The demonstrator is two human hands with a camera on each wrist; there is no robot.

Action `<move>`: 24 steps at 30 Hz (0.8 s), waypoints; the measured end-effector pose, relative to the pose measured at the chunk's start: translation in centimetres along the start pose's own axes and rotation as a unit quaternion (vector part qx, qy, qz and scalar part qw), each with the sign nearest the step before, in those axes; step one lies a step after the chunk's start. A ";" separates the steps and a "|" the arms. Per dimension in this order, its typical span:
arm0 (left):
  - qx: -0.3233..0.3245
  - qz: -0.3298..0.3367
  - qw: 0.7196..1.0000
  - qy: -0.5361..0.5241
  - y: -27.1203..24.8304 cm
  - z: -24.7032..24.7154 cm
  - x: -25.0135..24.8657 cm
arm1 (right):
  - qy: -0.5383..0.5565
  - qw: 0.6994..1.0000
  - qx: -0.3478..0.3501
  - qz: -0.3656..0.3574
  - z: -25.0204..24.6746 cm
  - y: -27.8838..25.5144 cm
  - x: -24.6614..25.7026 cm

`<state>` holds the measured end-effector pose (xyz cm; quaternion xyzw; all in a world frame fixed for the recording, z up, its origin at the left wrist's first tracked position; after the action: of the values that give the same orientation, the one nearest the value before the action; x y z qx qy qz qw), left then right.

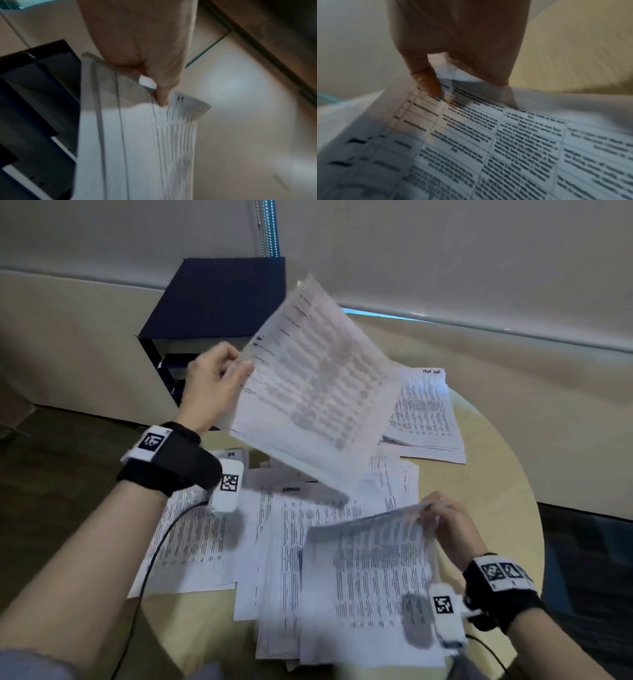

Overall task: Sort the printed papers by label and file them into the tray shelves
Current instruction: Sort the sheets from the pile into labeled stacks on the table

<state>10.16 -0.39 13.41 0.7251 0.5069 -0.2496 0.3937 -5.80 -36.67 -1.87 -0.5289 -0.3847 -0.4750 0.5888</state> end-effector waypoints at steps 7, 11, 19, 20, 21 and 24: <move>0.318 -0.133 0.935 0.083 -4.0 7.2 4.7 | 0.068 0.998 0.011 0.001 -0.7 0.7 2.4; 0.395 -0.143 0.901 0.105 -7.0 11.4 7.3 | -0.025 0.998 -0.008 0.056 1.3 1.3 1.6; 0.347 0.005 0.903 0.254 -8.3 13.3 6.5 | -0.219 0.973 0.011 0.078 5.4 1.8 -0.2; 0.329 0.025 0.911 0.246 -8.5 13.3 6.3 | -0.232 0.970 0.007 0.067 5.6 2.2 -0.5; 0.316 0.036 0.919 0.234 -8.8 13.2 6.0 | -0.236 0.971 0.008 0.045 5.7 2.4 -0.6; 0.281 0.023 0.947 0.151 -10.0 13.2 6.0 | -0.252 0.967 0.026 -0.002 6.1 3.3 -0.9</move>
<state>3.53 -6.29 -1.76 0.8469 0.4528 -0.2610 0.0983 -2.49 -30.56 -2.70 -0.6151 -0.5339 -0.3172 0.4859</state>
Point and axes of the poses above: each hand's wrist, its own y-axis towards the middle knuckle, its own z-axis out of the palm, x = y × z, the point moved 2 cm from there along y, towards the middle knuckle, and after that the axes turned 9 degrees about x, right-handed, at the moved point
